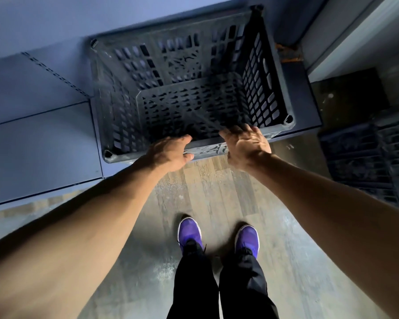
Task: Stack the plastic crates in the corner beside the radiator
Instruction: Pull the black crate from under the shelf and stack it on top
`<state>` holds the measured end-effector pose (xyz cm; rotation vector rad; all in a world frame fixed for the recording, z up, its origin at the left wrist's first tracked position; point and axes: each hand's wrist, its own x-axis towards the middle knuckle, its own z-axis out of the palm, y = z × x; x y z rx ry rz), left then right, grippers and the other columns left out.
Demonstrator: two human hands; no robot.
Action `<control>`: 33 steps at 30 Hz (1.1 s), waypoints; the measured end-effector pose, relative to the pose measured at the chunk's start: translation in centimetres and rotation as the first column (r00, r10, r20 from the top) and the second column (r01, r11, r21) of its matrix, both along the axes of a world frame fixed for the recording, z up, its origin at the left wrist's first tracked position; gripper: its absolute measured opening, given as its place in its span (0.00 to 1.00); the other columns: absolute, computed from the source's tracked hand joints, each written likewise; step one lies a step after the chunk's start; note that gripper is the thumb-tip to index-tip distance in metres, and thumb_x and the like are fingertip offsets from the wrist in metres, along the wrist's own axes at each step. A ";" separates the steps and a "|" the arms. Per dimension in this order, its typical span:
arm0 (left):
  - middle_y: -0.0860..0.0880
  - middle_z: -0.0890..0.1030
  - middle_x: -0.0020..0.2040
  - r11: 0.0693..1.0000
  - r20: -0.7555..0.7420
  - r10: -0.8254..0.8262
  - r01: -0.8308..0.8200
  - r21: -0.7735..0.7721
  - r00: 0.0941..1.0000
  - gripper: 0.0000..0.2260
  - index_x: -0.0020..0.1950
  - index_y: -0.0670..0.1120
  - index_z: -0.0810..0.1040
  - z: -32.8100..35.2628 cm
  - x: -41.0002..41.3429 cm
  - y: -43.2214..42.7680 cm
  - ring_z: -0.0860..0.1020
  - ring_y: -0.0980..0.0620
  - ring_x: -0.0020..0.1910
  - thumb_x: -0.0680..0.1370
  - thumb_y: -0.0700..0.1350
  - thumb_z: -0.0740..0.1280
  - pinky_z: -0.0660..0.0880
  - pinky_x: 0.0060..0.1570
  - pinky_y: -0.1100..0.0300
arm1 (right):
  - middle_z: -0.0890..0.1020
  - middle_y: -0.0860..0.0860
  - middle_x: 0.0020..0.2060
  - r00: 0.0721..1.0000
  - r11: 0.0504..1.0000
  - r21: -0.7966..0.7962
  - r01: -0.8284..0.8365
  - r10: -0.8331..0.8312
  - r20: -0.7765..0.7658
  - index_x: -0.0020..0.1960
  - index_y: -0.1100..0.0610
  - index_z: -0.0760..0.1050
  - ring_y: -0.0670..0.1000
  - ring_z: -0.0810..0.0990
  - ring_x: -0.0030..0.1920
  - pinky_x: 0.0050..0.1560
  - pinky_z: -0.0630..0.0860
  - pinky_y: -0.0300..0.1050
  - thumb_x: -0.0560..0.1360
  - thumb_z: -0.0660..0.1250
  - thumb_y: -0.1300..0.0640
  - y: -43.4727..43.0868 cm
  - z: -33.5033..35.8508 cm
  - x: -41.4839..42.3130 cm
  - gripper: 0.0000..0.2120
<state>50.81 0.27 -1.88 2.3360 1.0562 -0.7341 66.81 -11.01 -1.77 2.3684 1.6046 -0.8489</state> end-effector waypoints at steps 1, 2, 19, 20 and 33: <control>0.49 0.69 0.75 1.000 -0.003 -0.003 0.003 0.001 1.000 0.24 0.76 0.52 0.63 0.1 0.1 0.0 0.69 0.45 0.71 0.81 0.54 0.62 0.67 0.67 0.53 | 0.68 0.51 0.73 1.000 1.000 -0.019 0.015 -0.015 -0.009 0.76 0.44 0.60 0.55 0.65 0.71 0.73 0.57 0.50 0.72 0.62 0.63 0.2 0.0 0.2 0.34; 0.48 0.70 0.74 1.000 -0.007 -0.008 0.008 0.004 1.000 0.22 0.75 0.51 0.65 0.4 0.1 -0.3 0.70 0.45 0.71 0.82 0.53 0.61 0.67 0.66 0.54 | 0.68 0.51 0.73 0.999 0.999 -0.028 0.031 -0.031 -0.009 0.75 0.44 0.62 0.55 0.65 0.71 0.74 0.57 0.51 0.74 0.60 0.62 0.0 -0.2 0.3 0.32; 0.45 0.72 0.72 0.975 -0.104 -0.157 0.137 -0.176 0.982 0.21 0.74 0.46 0.67 10.1 -4.8 -9.0 0.71 0.45 0.70 0.83 0.53 0.57 0.68 0.65 0.56 | 0.78 0.57 0.61 0.984 0.968 -0.185 -0.172 0.161 -0.071 0.69 0.50 0.70 0.57 0.77 0.61 0.61 0.72 0.49 0.80 0.62 0.48 -8.4 8.2 -3.9 0.19; 0.45 0.74 0.70 0.976 -0.110 -0.159 0.139 -0.170 0.981 0.20 0.72 0.46 0.69 10.9 -4.7 -9.0 0.73 0.45 0.67 0.83 0.53 0.58 0.70 0.62 0.56 | 0.79 0.56 0.61 0.982 0.966 -0.184 -0.181 0.167 -0.087 0.69 0.50 0.71 0.57 0.78 0.61 0.62 0.72 0.50 0.79 0.62 0.48 -8.5 9.4 -3.7 0.19; 0.45 0.83 0.57 0.949 -0.120 -0.070 0.029 -0.314 0.990 0.19 0.64 0.45 0.77 23.3 -1.5 -15.0 0.80 0.53 0.43 0.76 0.51 0.71 0.73 0.41 0.62 | 0.82 0.49 0.49 0.966 0.969 -0.214 -0.124 0.069 -0.248 0.62 0.51 0.75 0.50 0.80 0.47 0.55 0.78 0.47 0.79 0.64 0.46 -16.4 21.6 -1.5 0.15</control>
